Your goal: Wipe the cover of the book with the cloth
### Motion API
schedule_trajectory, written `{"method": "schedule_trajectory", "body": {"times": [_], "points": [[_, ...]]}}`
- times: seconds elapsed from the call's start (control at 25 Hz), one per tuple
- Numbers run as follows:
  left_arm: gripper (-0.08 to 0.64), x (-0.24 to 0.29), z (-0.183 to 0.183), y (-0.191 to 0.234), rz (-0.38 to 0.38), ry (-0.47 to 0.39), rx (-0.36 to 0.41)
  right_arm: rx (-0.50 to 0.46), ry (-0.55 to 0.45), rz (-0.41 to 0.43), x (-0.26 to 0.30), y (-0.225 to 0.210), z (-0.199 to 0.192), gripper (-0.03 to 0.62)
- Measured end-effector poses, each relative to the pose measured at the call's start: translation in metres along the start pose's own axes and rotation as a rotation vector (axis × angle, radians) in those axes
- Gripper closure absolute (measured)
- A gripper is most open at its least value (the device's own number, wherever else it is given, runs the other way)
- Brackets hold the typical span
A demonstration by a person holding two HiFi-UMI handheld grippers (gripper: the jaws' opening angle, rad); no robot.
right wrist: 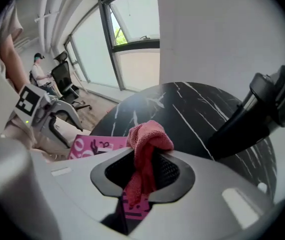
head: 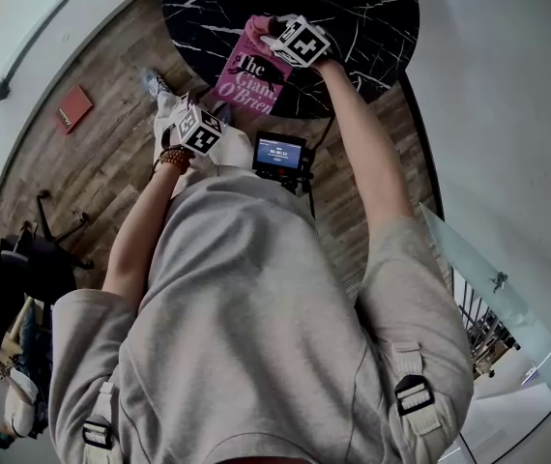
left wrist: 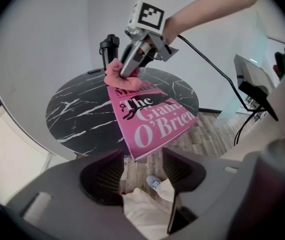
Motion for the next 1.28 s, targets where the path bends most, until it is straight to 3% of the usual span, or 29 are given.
{"method": "schedule_trajectory", "body": {"times": [0.2,0.36,0.48,1.28], "points": [[0.318,0.000,0.003,-0.006,0.006,0.011,0.057,0.028,0.053,-0.111,0.012,-0.020,0.015,0.488],[0.318,0.001,0.005,-0.008,0.022,0.015,0.104,0.069,0.103,-0.103,0.024,-0.022,0.016,0.492],[0.322,0.004,0.008,-0.003,0.022,0.012,0.087,0.134,0.100,-0.086,0.027,-0.026,0.016,0.495],[0.314,0.005,0.011,-0.006,0.038,0.019,0.084,0.031,0.130,-0.093,0.028,0.007,0.017,0.503]]}}
Point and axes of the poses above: the fingertips, and each gripper's own axes: x forward along the fingers, y to its left, z out of its top, the point moved 8 cm from there along -x, backward along the fingers, and after that the axes turned 12 degrees about y, right-handed, at the moved point
